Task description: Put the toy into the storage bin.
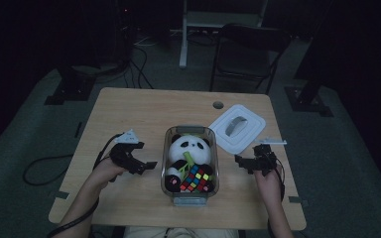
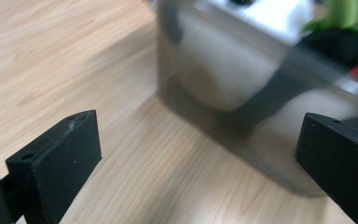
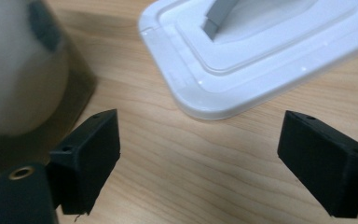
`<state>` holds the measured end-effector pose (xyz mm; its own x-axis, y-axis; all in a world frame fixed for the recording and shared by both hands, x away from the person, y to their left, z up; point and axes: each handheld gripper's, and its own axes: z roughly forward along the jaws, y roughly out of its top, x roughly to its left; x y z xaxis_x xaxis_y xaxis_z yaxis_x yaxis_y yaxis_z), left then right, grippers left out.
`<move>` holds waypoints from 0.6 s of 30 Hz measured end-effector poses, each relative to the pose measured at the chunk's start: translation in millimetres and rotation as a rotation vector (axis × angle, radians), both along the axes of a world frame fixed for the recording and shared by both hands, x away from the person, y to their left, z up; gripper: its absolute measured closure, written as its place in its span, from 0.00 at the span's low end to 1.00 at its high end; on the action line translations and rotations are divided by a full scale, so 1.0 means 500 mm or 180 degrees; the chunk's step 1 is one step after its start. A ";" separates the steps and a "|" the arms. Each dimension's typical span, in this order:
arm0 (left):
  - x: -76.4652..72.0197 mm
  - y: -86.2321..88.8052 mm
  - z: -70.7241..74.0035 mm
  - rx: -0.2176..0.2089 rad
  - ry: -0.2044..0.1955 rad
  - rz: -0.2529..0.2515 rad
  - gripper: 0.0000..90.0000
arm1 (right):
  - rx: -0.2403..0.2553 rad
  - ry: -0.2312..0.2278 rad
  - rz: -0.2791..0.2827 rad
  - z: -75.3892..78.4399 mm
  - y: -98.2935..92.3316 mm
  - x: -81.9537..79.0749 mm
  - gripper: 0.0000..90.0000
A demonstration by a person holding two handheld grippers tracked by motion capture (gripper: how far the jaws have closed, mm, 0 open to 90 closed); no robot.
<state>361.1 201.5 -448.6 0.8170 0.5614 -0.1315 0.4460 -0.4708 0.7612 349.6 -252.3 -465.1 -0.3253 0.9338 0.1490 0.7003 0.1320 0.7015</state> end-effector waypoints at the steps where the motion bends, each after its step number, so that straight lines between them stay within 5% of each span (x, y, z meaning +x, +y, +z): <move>1: 0.001 0.002 -0.005 0.0021 -0.0005 0.0045 0.01 | -0.0091 -0.0015 -0.0050 0.000 0.003 0.000 0.13; 6: 0.006 0.007 -0.029 0.0021 0.0064 0.0157 0.00 | 0.0149 0.0020 -0.0072 0.001 -0.002 0.013 0.12; 9: 0.009 0.007 -0.047 -0.0006 0.0098 0.0223 0.00 | 0.0079 -0.0026 -0.0137 0.004 0.001 0.022 0.12; 18: 0.011 -0.010 -0.080 0.0197 -0.0050 0.0277 0.00 | -0.0011 -0.0058 -0.0266 0.003 0.022 0.082 0.12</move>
<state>366.4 196.4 -488.7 0.7666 0.6369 -0.0820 0.4755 -0.4771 0.7391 390.4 -241.2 -463.5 -0.2489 0.9583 0.1404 0.6961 0.0762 0.7139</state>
